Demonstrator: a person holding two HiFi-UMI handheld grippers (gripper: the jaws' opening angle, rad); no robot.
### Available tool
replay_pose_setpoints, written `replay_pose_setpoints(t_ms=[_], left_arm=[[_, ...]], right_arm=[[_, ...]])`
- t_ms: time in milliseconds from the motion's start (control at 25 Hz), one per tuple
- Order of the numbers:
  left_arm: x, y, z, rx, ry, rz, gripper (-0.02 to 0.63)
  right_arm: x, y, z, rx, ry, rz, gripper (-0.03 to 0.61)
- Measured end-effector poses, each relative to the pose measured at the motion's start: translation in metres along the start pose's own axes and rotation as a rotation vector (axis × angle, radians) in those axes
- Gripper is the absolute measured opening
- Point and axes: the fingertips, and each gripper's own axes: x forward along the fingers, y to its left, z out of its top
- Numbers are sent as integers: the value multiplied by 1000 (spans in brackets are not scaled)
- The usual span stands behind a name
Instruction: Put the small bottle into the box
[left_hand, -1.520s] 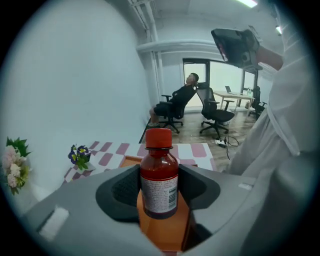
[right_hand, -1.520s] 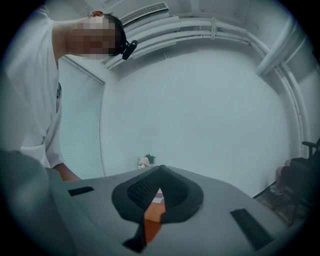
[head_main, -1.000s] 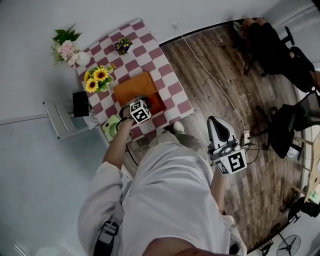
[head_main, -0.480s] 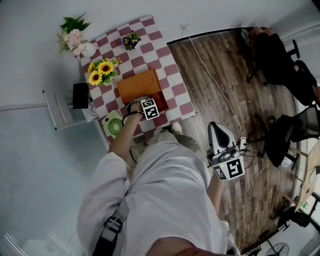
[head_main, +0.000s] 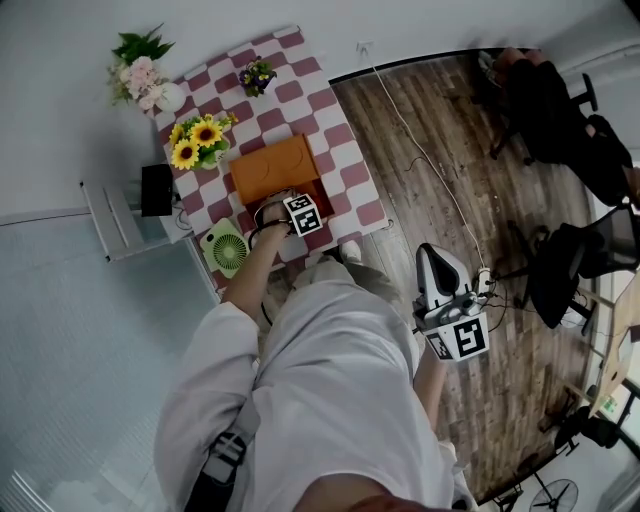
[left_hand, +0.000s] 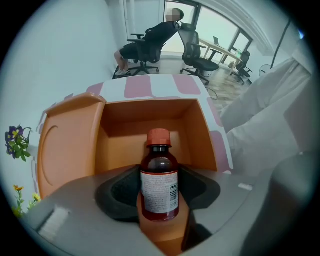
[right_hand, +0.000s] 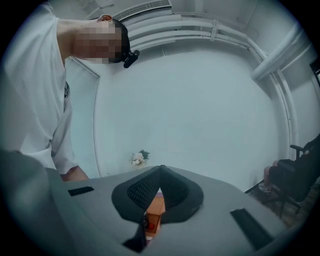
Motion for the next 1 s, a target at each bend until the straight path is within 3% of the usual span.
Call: replay_pose_setpoints(t_ms=[480,840,1000], left_arm=[[-12,-2,3,2,-28,-21,264],[-34,-4,0,-3,-29,-36,347],[-49,-2,1,1,-41,-30,428]], right_arm=[[1,0,-1,4,-1,18,2],[4,2,0,16,-14,54,2],[6,3,2,19,-20,72,2]])
